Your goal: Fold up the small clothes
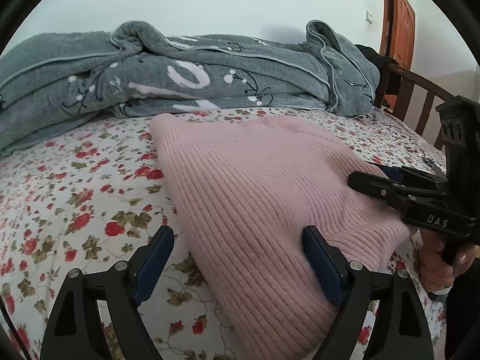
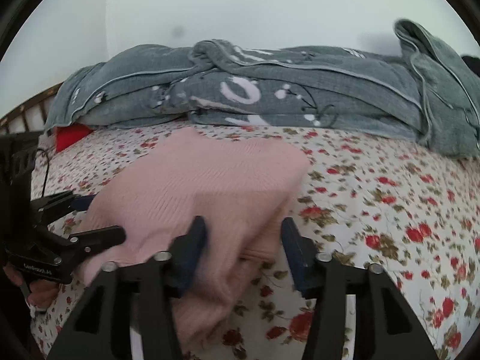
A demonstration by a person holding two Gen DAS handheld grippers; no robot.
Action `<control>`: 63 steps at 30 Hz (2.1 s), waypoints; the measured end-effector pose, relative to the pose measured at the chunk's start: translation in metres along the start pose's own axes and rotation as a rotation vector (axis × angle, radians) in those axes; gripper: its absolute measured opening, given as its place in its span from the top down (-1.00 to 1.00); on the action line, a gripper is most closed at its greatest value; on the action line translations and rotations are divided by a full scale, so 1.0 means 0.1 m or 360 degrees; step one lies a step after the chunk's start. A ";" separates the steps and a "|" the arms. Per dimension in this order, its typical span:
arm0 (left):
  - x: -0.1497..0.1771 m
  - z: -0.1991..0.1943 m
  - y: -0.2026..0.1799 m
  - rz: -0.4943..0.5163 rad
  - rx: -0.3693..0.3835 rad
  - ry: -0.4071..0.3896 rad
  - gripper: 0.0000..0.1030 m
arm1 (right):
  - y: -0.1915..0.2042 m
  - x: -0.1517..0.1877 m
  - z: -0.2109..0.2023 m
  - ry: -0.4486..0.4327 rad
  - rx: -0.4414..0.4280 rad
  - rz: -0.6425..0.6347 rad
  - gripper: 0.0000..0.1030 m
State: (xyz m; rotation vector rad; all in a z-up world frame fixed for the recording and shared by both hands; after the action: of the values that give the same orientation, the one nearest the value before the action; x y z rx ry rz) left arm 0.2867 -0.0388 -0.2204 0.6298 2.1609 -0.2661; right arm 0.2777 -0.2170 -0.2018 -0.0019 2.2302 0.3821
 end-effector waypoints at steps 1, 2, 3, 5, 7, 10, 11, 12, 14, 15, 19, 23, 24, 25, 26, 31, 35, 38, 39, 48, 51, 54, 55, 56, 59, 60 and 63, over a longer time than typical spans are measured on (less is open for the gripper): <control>0.01 -0.03 -0.02 0.0016 -0.0038 -0.0013 -0.70 | -0.02 0.00 -0.01 0.0001 -0.0008 0.0014 -0.03; 0.01 -0.06 -0.03 0.0028 -0.0064 -0.0024 -0.70 | -0.02 0.01 -0.03 -0.0005 -0.0001 0.0018 -0.03; 0.02 -0.09 -0.05 0.0037 -0.0090 -0.0035 -0.70 | -0.01 0.02 -0.04 -0.0013 0.0016 0.0009 -0.03; 0.05 -0.14 -0.06 0.0035 -0.0111 -0.0050 -0.70 | 0.03 0.03 -0.07 -0.0045 0.0074 -0.0032 -0.03; 0.07 -0.20 -0.04 -0.0009 -0.0113 -0.0073 -0.70 | 0.06 0.05 -0.15 -0.0079 0.0106 -0.0047 0.00; 0.11 -0.33 0.01 -0.0109 -0.0046 -0.0111 -0.66 | 0.14 0.06 -0.35 -0.0127 0.0081 -0.0002 0.15; 0.12 -0.37 0.01 -0.0146 -0.0020 -0.0132 -0.66 | 0.17 0.08 -0.41 -0.0137 0.0032 0.0018 0.15; 0.13 -0.41 0.01 -0.0181 0.0003 -0.0148 -0.66 | 0.24 0.13 -0.47 -0.0133 -0.0026 0.0019 0.15; 0.15 -0.43 -0.02 -0.0192 0.0018 -0.0139 -0.66 | 0.36 0.25 -0.47 -0.0094 -0.0027 -0.0054 0.15; 0.16 -0.42 -0.05 -0.0171 -0.0005 -0.0119 -0.66 | 0.40 0.32 -0.44 -0.0085 0.0024 -0.0109 0.17; 0.26 -0.43 -0.07 -0.0058 -0.0185 -0.0028 -0.70 | 0.31 0.47 -0.36 -0.0020 0.0117 -0.0107 0.26; 0.34 -0.59 0.09 -0.0187 -0.0186 -0.0021 -0.70 | 0.12 0.44 -0.47 -0.0008 0.0088 0.0039 0.25; 0.35 -0.63 0.13 -0.0201 -0.0204 -0.0019 -0.70 | 0.07 0.44 -0.51 -0.0006 0.0096 0.0063 0.25; 0.37 -0.67 0.16 -0.0207 -0.0233 -0.0013 -0.70 | 0.04 0.43 -0.54 -0.0002 0.0104 0.0081 0.25; 0.39 -0.70 0.19 -0.0213 -0.0263 -0.0001 -0.70 | 0.02 0.43 -0.55 0.0005 0.0106 0.0097 0.25; 0.54 -0.82 0.28 -0.0295 -0.0312 0.0112 -0.63 | -0.05 0.46 -0.71 0.0006 0.0163 0.0167 0.25; 0.49 -1.04 0.18 -0.0326 -0.0247 0.0078 -0.63 | -0.08 0.46 -0.95 -0.0004 0.0201 0.0239 0.25; 0.34 -1.21 0.00 -0.0301 -0.0206 0.0064 -0.63 | -0.02 0.41 -1.20 -0.0024 0.0235 0.0269 0.24; 0.26 -1.29 -0.10 -0.0284 -0.0185 0.0049 -0.63 | 0.02 0.38 -1.29 -0.0024 0.0248 0.0273 0.23; -0.13 -1.92 -0.44 -0.0394 -0.0302 0.0084 -0.66 | 0.35 0.06 -2.02 -0.0032 0.0362 0.0247 -0.65; -0.17 -2.13 -0.52 -0.0383 -0.0356 0.0060 -0.73 | 0.45 0.01 -2.22 -0.0053 0.0317 0.0227 -0.87; -0.21 -2.28 -0.58 -0.0358 -0.0416 0.0060 -0.77 | 0.51 0.00 -2.35 -0.0029 0.0296 0.0237 -1.00; -0.21 -2.31 -0.59 -0.0356 -0.0434 0.0060 -0.79 | 0.52 0.00 -2.39 -0.0024 0.0295 0.0240 -1.00; -0.20 -2.34 -0.59 -0.0356 -0.0446 0.0058 -0.79 | 0.52 -0.01 -2.41 -0.0026 0.0304 0.0237 -1.00; -0.19 -2.41 -0.60 -0.0375 -0.0464 0.0056 -0.79 | 0.56 -0.01 -2.48 -0.0034 0.0348 0.0196 -1.00; -0.18 -2.42 -0.62 -0.0377 -0.0458 0.0056 -0.79 | 0.58 0.00 -2.50 -0.0029 0.0348 0.0184 -1.00; -0.19 -2.45 -0.63 -0.0389 -0.0463 0.0055 -0.79 | 0.60 0.01 -2.53 -0.0028 0.0364 0.0152 -1.00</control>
State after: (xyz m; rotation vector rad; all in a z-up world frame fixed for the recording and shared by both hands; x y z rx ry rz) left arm 0.0974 -0.0013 -0.0561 0.2071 2.2538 -0.0672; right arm 0.0769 -0.2286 -0.0367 0.2291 2.2498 0.1755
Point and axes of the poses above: each gripper's, at about its wrist camera, not at the fingertips, and z roughly the way its jaws point, y to its left, x to its underside, the point moved 5 cm from there along z, roughly the way its jaws point, and after that the axes turned 9 degrees about z, right-handed, at the moved point
